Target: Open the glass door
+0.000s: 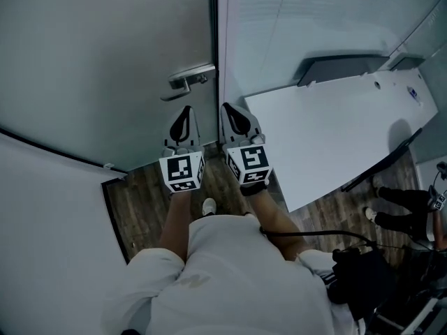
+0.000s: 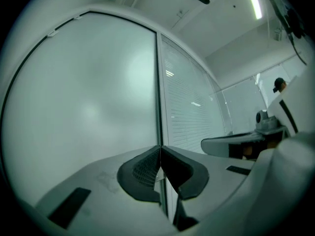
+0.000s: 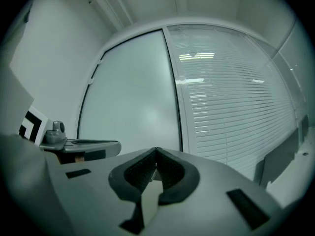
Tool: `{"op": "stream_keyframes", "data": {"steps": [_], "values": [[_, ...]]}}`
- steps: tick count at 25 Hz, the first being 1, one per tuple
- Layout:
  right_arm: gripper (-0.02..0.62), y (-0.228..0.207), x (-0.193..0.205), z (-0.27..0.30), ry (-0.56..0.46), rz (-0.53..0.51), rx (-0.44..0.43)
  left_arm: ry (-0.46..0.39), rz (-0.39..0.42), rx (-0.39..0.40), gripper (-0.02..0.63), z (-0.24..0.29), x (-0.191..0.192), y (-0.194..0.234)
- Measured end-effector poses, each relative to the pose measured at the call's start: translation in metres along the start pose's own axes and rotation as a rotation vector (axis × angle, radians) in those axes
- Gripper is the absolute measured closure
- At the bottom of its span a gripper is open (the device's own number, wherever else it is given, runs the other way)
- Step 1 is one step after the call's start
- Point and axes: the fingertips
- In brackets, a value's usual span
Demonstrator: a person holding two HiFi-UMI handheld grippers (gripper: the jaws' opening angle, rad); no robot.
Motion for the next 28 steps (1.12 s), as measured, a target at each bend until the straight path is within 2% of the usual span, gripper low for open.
{"op": "stream_keyframes", "data": {"steps": [5, 17, 21, 24, 28], "values": [[0.594, 0.003, 0.013, 0.017, 0.021, 0.038, 0.052, 0.065, 0.047, 0.020, 0.603, 0.007, 0.021, 0.023], [0.594, 0.014, 0.040, 0.033, 0.092, 0.053, 0.050, 0.212, 0.119, 0.077, 0.601, 0.030, 0.066, 0.071], [0.594, 0.014, 0.053, 0.035, 0.153, 0.067, 0.034, 0.284, 0.216, 0.160, 0.594, 0.040, 0.078, 0.071], [0.594, 0.011, 0.056, 0.044, 0.159, 0.075, 0.044, 0.331, 0.303, 0.203, 0.569, 0.059, 0.086, 0.081], [0.594, 0.010, 0.067, 0.043, 0.183, 0.082, 0.044, 0.490, 0.444, 0.300, 0.496, 0.076, 0.128, 0.079]]}}
Point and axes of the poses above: the fingertips, and each gripper's own axes: z forward along the fingers, y to its left, x out of its underside, and after that the axes turned 10 degrees about -z, right-handed
